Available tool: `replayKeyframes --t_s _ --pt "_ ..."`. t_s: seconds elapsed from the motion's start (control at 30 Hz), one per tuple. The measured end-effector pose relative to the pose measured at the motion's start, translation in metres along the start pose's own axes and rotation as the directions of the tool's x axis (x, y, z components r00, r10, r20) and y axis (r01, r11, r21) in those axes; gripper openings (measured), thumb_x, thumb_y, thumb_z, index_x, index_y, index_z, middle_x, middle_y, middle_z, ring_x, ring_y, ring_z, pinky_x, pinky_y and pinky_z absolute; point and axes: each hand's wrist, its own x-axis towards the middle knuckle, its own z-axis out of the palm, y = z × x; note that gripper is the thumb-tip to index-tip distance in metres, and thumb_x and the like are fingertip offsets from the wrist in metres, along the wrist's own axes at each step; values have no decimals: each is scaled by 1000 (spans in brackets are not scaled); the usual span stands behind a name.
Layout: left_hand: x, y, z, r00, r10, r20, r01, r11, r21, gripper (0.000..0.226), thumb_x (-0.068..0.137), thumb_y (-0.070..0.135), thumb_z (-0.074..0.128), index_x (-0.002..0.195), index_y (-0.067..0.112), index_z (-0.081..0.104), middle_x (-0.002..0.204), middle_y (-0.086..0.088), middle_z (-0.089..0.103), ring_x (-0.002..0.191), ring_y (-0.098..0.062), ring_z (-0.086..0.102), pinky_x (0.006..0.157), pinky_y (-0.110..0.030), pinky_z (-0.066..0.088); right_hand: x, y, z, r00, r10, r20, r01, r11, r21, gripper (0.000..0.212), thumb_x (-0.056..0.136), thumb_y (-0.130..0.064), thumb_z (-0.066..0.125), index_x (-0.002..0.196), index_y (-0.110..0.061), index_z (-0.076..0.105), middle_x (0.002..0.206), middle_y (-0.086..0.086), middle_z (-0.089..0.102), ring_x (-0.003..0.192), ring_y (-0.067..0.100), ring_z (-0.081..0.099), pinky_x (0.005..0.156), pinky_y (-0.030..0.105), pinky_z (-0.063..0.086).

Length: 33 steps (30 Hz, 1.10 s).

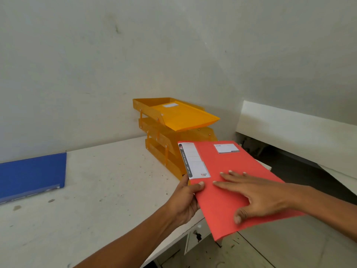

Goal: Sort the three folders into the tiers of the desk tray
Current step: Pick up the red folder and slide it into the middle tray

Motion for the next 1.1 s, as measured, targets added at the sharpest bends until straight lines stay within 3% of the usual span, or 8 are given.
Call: replayKeyframes --t_s 0.23,0.4,0.57,0.77,0.87,0.97,1.03,1.1 --pt "31 11 7 983 4 -181 -19 996 -82 48 96 -9 45 138 14 46 130 -21 60 102 -33 66 70 -45 62 -4 23 -6 999 -41 -27 39 996 -75 96 72 -86 47 144 -58 -11 158 -24 -14 145 -1 -17 122 38 -5" --pt "42 19 7 974 18 -228 -41 995 -95 45 97 -8 44 137 12 46 129 -19 60 98 -31 66 64 -42 62 20 42 -1 985 -83 -148 52 978 -201 77 101 -29 42 141 -62 -14 161 -20 -4 149 4 2 122 38 15" --pt "51 24 10 970 12 -243 -40 993 -111 39 99 -1 47 137 8 46 127 -18 61 95 -28 69 64 -40 62 40 63 -5 972 -110 -206 68 977 -202 79 102 -20 41 139 -65 -12 161 -19 0 149 8 6 121 37 17" --pt "32 33 14 976 135 -169 -70 937 343 43 98 14 55 138 21 38 134 -9 57 107 -29 68 73 -40 62 47 89 -3 953 -195 -233 161 975 -156 74 102 -20 42 144 -61 -3 160 -24 2 148 1 4 122 38 17" --pt "22 28 13 936 339 -93 -66 429 901 68 95 46 53 151 32 18 156 -3 26 139 -29 38 96 -46 53 47 97 -1 944 -219 -247 192 973 -126 74 101 -17 44 146 -59 3 159 -25 5 147 -1 6 122 37 18" --pt "14 26 17 877 339 342 -222 -344 912 75 90 70 35 153 33 20 165 -3 7 151 -25 5 117 -50 26 46 99 1 931 -244 -271 218 968 -123 70 101 -18 43 147 -56 7 160 -23 8 148 0 6 122 34 16" --pt "11 29 23 832 201 517 -345 -542 766 75 91 72 27 152 29 28 161 -4 25 150 -28 16 119 -51 21 46 100 3 923 -261 -282 230 963 -138 69 101 -19 43 147 -57 7 160 -21 8 148 1 6 122 32 15" --pt "14 34 27 852 111 512 -375 -554 743 76 89 74 28 149 29 33 156 -5 37 144 -32 30 117 -51 23 44 102 6 922 -271 -278 239 960 -144 71 101 -20 42 146 -58 4 160 -21 7 148 0 6 122 32 15"
